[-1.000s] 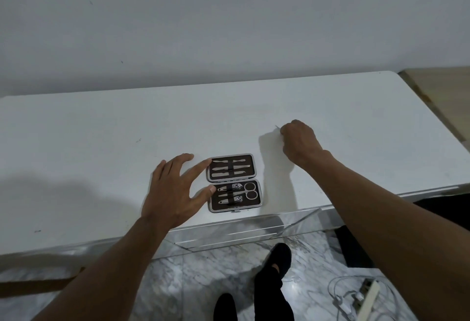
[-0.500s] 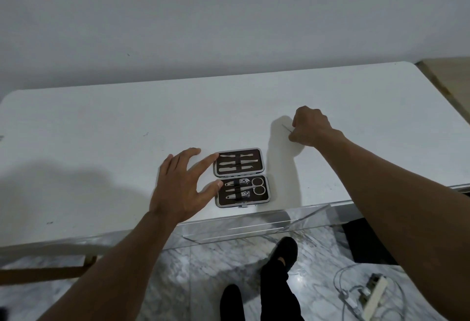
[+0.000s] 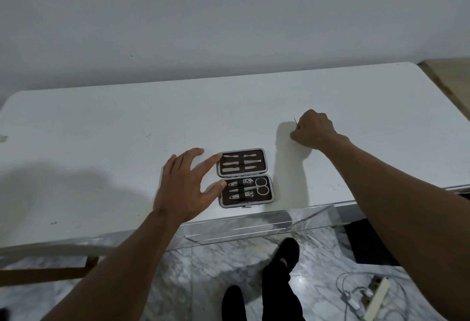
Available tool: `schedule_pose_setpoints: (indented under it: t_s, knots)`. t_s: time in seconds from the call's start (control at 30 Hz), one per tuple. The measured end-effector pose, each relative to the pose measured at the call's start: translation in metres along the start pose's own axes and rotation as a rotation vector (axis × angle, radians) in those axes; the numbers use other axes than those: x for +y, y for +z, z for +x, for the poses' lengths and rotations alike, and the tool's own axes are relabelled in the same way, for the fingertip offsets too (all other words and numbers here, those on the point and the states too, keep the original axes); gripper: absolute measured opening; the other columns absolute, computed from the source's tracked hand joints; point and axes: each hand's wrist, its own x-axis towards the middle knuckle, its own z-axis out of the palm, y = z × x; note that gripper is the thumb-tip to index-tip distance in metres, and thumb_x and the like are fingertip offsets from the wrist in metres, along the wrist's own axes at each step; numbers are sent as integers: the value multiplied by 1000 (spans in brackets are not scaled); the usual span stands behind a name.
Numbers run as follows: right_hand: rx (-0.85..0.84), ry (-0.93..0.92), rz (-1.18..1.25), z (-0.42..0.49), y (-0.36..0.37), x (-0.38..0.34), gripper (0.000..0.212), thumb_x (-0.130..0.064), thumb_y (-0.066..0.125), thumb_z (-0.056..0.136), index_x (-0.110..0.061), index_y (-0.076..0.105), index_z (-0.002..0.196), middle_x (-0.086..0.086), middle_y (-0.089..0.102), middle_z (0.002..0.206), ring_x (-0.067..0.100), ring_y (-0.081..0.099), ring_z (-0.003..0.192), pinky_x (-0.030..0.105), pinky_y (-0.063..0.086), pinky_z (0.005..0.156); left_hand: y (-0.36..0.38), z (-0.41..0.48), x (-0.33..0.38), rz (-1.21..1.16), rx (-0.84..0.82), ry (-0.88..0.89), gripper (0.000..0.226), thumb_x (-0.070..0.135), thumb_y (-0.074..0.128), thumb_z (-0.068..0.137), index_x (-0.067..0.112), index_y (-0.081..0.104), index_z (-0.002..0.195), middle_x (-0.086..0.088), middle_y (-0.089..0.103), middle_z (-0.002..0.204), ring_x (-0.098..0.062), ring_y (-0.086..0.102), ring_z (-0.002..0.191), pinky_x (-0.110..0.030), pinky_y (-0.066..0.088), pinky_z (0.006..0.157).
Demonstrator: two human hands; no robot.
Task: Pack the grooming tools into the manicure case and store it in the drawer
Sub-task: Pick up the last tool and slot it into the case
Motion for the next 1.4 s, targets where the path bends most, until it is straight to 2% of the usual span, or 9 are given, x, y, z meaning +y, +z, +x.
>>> schedule_pose_setpoints:
  t_s: [0.13, 0.2, 0.37, 0.5, 0.6, 0.77, 0.93, 1.2, 1.4]
  knots:
    - [-3, 3, 139, -2, -4, 4, 19, -10, 51, 81, -5, 69, 87, 17, 68, 96, 34, 60, 85, 31, 45, 69, 0, 0, 0, 5, -1, 3, 63, 71, 34, 87, 42, 40, 143, -1, 45, 145, -21, 38, 137, -49, 25, 116]
    - [-9, -44, 167, -12, -5, 2, 26, -6, 47, 85, -9, 73, 91, 13, 68, 104, 31, 60, 87, 32, 49, 75, 0, 0, 0, -3, 2, 4, 63, 70, 35, 87, 42, 41, 143, -1, 45, 145, -21, 39, 136, -49, 25, 116]
    - [6, -270, 36, -42, 3, -15, 26, -4, 48, 91, -17, 69, 97, 9, 67, 114, 31, 61, 103, 35, 47, 84, -1, -1, 1, 4, 5, 6, 62, 69, 35, 88, 42, 41, 143, -1, 44, 145, -21, 38, 136, -48, 23, 116]
    - [-72, -512, -139, -60, 12, -20, 34, 4, 51, 88, -15, 68, 110, 11, 69, 108, 27, 60, 105, 29, 42, 79, -1, -1, 1, 5, 13, 5, 61, 68, 37, 88, 42, 40, 143, -1, 44, 144, -20, 38, 136, -47, 21, 117]
    - [-48, -584, -168, -64, 19, -16, 29, -6, 50, 93, -14, 71, 111, 15, 64, 106, 31, 61, 101, 34, 47, 84, -1, -1, 2, 9, 7, 3, 61, 69, 36, 88, 43, 40, 143, 0, 43, 145, -19, 37, 137, -46, 20, 118]
    - [-27, -605, -237, -64, 19, -12, 28, -13, 50, 95, -16, 67, 118, 12, 66, 112, 31, 62, 102, 34, 46, 83, -2, -2, 3, 3, 10, -3, 61, 69, 36, 88, 43, 40, 143, 1, 43, 144, -18, 37, 136, -45, 18, 118]
    - [-38, -651, -248, -64, 18, -14, 27, -10, 46, 95, -14, 70, 107, 9, 67, 104, 31, 61, 96, 33, 42, 76, -2, -2, 3, -6, 15, -5, 60, 68, 37, 88, 43, 40, 143, 1, 43, 144, -19, 38, 136, -44, 18, 119]
    - [-77, -683, -227, -62, 18, -16, 31, -9, 48, 94, -17, 71, 112, 10, 64, 111, 32, 60, 101, 35, 46, 84, -1, -1, 3, -3, 11, 0, 61, 68, 37, 88, 43, 39, 143, 0, 44, 145, -20, 38, 137, -46, 20, 118]
    - [-63, -702, -243, -63, 19, -18, 32, -9, 45, 94, -16, 71, 111, 9, 63, 106, 32, 61, 96, 33, 44, 79, -1, 0, 2, 3, 7, 0, 61, 68, 36, 88, 42, 38, 143, -1, 44, 146, -20, 38, 137, -47, 23, 117]
